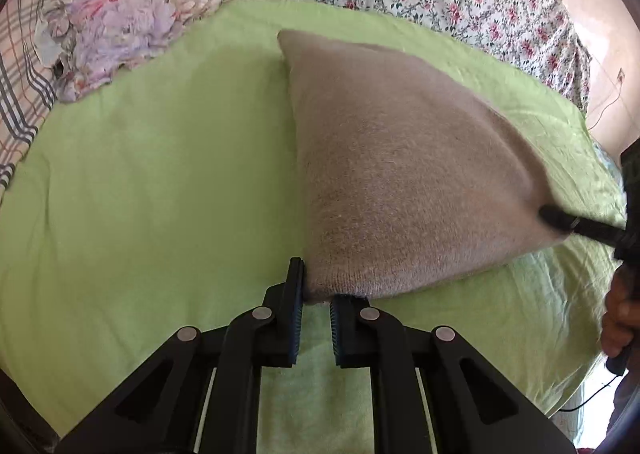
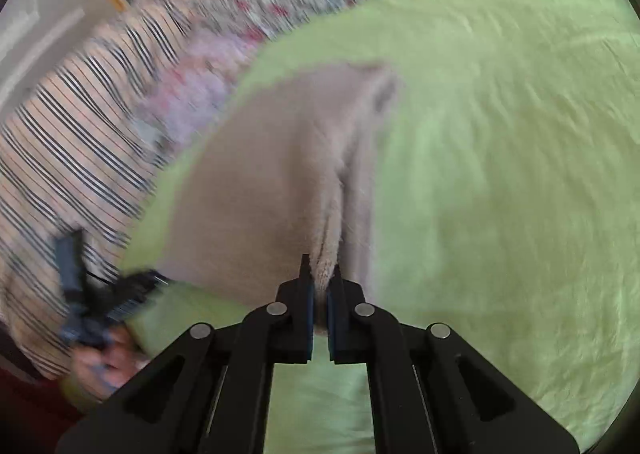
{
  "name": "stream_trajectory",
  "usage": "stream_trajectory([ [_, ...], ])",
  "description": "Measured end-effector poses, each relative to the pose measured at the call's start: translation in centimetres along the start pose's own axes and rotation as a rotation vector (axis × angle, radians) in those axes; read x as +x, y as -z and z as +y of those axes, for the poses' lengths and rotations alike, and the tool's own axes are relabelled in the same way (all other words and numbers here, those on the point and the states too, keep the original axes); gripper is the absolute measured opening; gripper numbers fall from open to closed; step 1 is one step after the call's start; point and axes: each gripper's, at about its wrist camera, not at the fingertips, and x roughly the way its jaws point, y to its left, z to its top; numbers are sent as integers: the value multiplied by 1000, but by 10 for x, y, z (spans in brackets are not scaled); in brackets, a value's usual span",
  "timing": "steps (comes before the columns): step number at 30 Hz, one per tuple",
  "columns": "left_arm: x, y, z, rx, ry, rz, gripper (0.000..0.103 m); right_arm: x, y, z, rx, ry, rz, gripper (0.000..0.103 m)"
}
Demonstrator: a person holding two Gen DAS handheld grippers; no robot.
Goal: Fold small clothes
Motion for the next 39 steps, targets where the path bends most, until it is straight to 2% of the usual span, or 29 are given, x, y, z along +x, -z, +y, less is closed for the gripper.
stream_trajectory([
  [5, -1, 2, 6, -34, 31, 20, 10, -3, -2, 4, -37, 55, 0, 5],
  [11, 2, 0, 10, -45, 66, 46, 11, 6, -5, -1, -32, 71, 28, 5],
  [15, -7, 0, 18, -49, 144, 67, 12, 4, -4, -4, -30, 78, 43, 5],
  [18, -25, -2, 22, -25, 190, 45, 12, 1, -5, -6, 6, 56, 51, 5],
  [22, -45, -16, 27, 7, 228, -10, 15, -16, -8, -5, 31, 72, 38, 15],
  [24, -53, -28, 28, 4, 255, -42, 21, -30, -13, -9, 65, 69, 3, 16],
  [27, -52, -48, 30, 5, 270, -73, 27, -48, -31, -12, 97, 101, -79, 16],
  [30, -39, -72, 25, 16, 277, -79, 27, -46, -59, -9, 107, 46, -131, 16],
  [35, -15, -114, 15, -6, 347, -88, 27, -10, -100, 0, 107, -22, -143, 16],
  [36, -8, -122, 10, 4, 349, -89, 27, 2, -111, 1, 119, -60, -134, 16],
  [39, 12, -136, 1, 18, 311, -77, 26, 26, -127, 8, 112, -78, -108, 16],
])
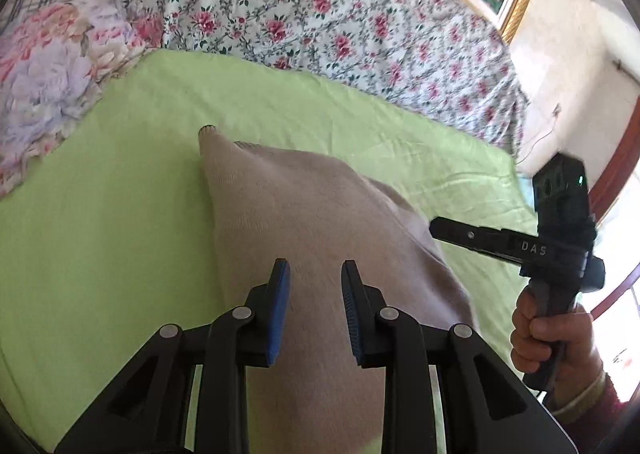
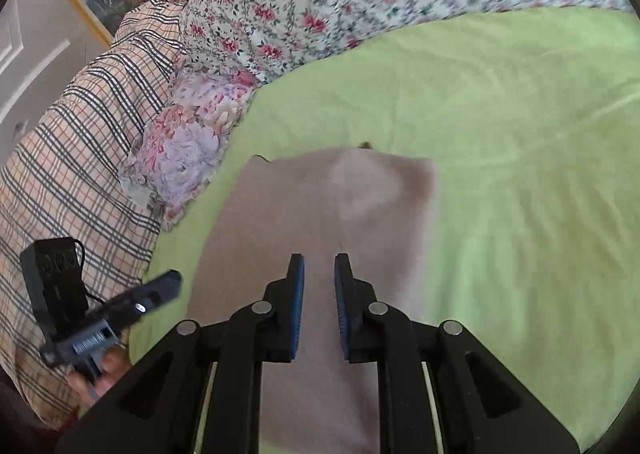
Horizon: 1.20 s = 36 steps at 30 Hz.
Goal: Fold small clothes
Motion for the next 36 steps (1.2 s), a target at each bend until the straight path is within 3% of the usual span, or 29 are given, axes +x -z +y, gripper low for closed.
stream_trajectory([
  [5, 45, 4, 7, -10, -73, 111, 23, 42, 5, -24, 25, 120, 115, 12],
  [8, 52, 7, 14, -24, -53, 115, 23, 44, 13, -40, 58, 70, 92, 11],
  [10, 53, 6, 16, -27, -54, 120, 24, 43, 11, -36, 43, 90, 89, 10],
  [19, 0, 33, 1, 1, -14, 53, 22, 8, 22, -19, -31, 148, 44, 14],
  [23, -18, 55, -10, 35, 13, 58, 22, -16, 41, 1, -90, 93, 19, 15],
  [27, -16, 81, -22, 74, 4, 96, 22, -18, 67, 2, -114, 106, 70, 15],
  [29, -8, 94, -22, 83, -10, 128, 23, -12, 82, -8, -116, 175, 104, 14],
  [33, -1, 113, -17, 58, -15, 138, 23, -13, 95, -25, -70, 142, 63, 11],
  [36, -2, 114, -16, 30, -12, 134, 23, -11, 94, -21, -88, 167, 57, 11],
])
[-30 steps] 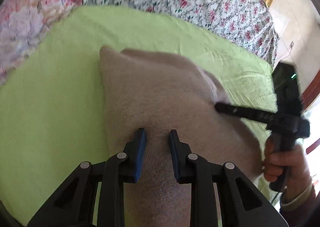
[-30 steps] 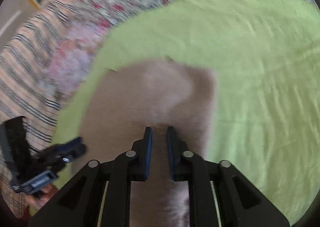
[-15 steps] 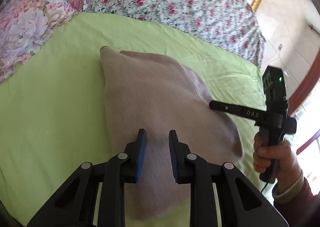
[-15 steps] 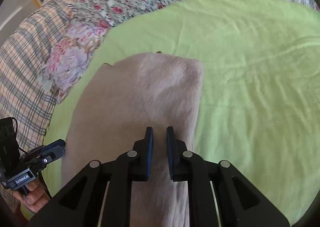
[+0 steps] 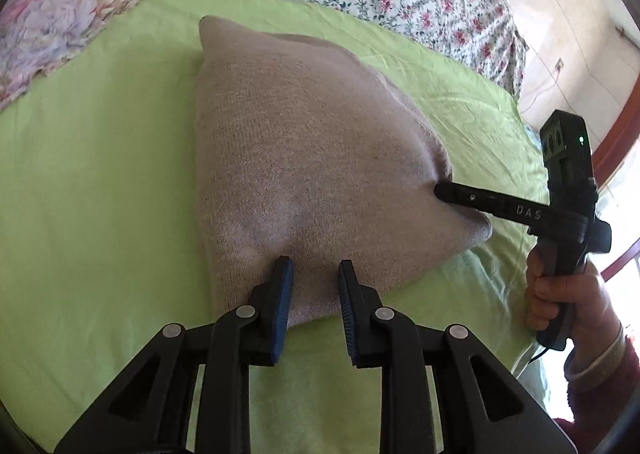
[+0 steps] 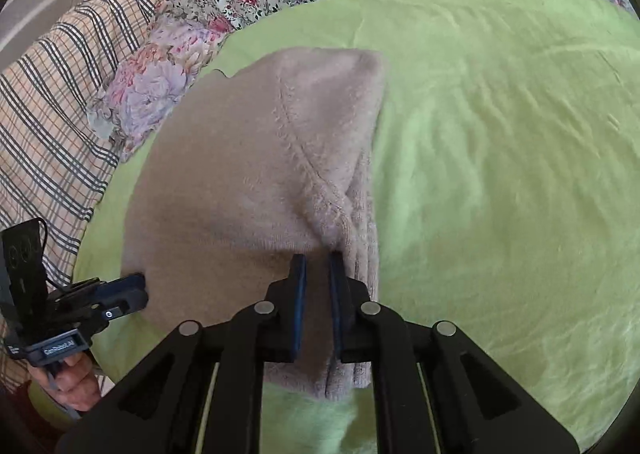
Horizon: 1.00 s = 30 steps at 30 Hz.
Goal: Fold small clothes
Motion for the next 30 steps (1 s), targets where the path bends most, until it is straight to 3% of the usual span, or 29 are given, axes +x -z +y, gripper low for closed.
stream_trajectory([
  [6, 0, 2, -3, -15, -20, -13, 24, -7, 7, 5, -1, -2, -16, 14],
  [16, -7, 7, -8, 13, -34, -7, 31, -20, 30, 21, -113, 85, -22, 14],
  [26, -32, 14, -5, 4, -66, 3, 33, -40, 39, 13, -54, 136, -10, 16],
  [30, -51, 17, -2, 7, -138, -29, 53, -62, 46, 10, -19, 112, -34, 17],
])
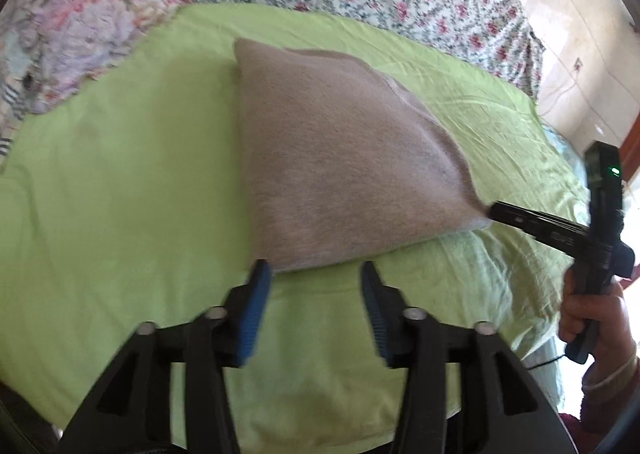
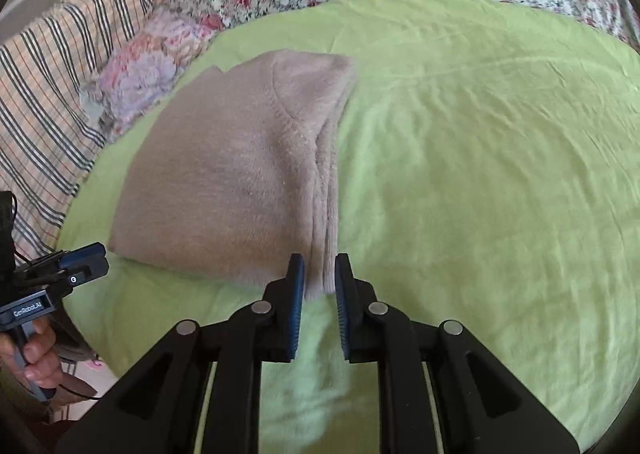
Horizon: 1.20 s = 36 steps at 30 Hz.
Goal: Fold small clothes
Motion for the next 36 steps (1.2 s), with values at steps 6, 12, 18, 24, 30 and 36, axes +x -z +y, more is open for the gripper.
stream_trajectory([
  [6, -15, 0, 5, -1, -93, -20, 71, -20, 14, 11, -1, -42, -13, 36],
  [12, -19, 9, 3, 26, -147, -3, 77, -30, 25, 23, -28, -67, 6, 62],
  [18, -28, 23, -1, 77, -209, -1, 82, -43, 43, 29, -59, -63, 17, 80],
  [24, -34, 35, -6, 94, -239, 19, 83, -48, 56, 34, -108, -45, 33, 83],
  [30, -34, 31, -10, 98, -242, 18, 85, -43, 52, 40, -119, -63, 42, 83],
  [36, -34, 15, -11, 92, -249, -16, 87, -34, 33, 48, -142, -58, 15, 84],
])
